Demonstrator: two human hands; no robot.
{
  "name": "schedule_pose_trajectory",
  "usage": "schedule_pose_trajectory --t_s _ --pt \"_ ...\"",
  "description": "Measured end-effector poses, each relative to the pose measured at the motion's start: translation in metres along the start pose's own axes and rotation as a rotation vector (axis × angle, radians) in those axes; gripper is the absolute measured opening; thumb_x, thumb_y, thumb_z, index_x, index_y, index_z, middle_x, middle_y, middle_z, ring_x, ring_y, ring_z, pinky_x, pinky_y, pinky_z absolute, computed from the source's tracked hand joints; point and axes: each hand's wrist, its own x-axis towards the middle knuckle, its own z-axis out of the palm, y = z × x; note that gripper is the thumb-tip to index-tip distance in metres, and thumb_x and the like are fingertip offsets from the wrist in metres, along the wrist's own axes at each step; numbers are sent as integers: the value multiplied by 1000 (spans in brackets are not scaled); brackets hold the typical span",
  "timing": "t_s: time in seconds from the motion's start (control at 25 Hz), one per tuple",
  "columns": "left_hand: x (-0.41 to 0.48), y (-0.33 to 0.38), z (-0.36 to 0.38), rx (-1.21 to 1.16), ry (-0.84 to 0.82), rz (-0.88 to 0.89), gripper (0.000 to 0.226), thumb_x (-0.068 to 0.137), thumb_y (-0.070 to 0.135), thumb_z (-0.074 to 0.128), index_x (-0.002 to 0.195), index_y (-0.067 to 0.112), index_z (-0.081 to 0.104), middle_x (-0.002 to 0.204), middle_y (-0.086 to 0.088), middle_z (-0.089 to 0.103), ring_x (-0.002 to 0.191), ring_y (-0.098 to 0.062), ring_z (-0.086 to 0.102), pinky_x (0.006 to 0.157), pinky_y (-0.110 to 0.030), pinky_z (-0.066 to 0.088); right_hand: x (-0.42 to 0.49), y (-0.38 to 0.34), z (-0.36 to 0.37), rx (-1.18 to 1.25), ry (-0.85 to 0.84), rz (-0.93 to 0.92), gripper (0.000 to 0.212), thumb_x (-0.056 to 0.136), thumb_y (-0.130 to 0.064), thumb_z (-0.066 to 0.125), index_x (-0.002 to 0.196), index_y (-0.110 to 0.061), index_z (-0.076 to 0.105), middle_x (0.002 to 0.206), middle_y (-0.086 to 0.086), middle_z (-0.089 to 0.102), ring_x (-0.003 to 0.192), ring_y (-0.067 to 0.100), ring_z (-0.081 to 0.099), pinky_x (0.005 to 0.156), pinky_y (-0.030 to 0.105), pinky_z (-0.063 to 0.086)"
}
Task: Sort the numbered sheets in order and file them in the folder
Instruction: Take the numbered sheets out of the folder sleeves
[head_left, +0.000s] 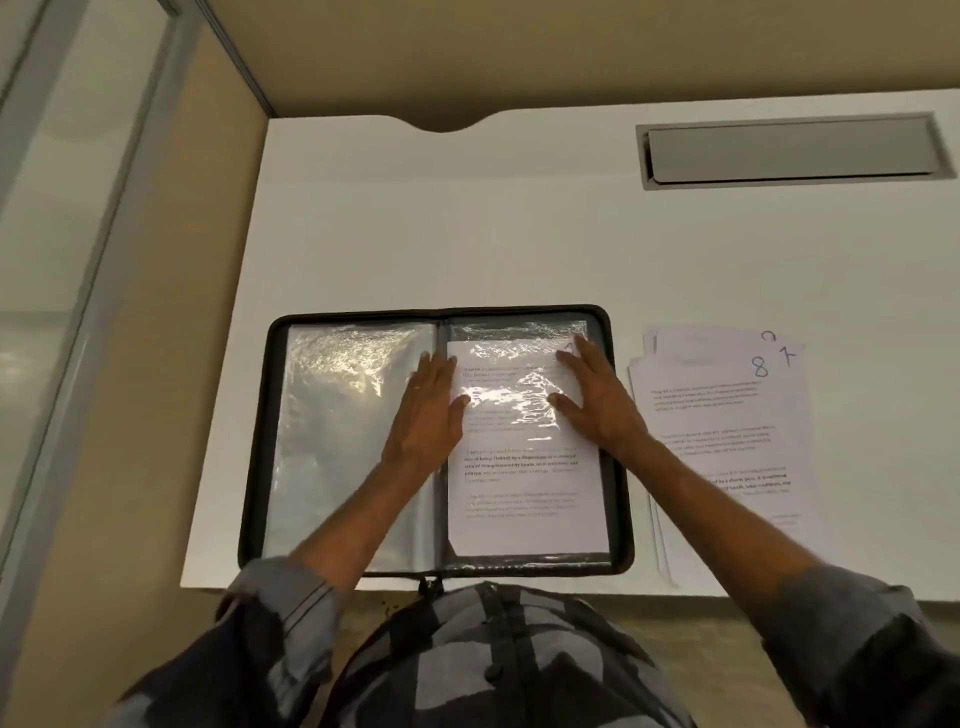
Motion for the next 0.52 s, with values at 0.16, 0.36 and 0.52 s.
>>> schedule_pose_trajectory --t_s 0.16,0.36,0.52 --pt "70 24 9 70 -100 86 63 96 -6 46 156 12 34 159 -9 39 146 -28 37 117 -44 39 -6 1 -7 -62 -49 10 68 99 -34 64 157 -12 35 170 8 14 156 28 14 122 42 25" --pt "100 25 16 313 -37 252 37 99 11 62 135 5 59 136 -15 58 120 -35 57 92 -45 51 10 -9 -16 -19 108 -40 44 94 -19 70 136 -9 61 157 12 43 142 32 43 114 45 42" --pt "107 16 11 240 58 323 7 93 14 70 95 10 76 98 -9 69 95 -31 64 74 -41 50 59 -32 -39 20 227 -222 29 96 -3 59 123 -10 68 133 10 64 123 26 59 101 36 51"
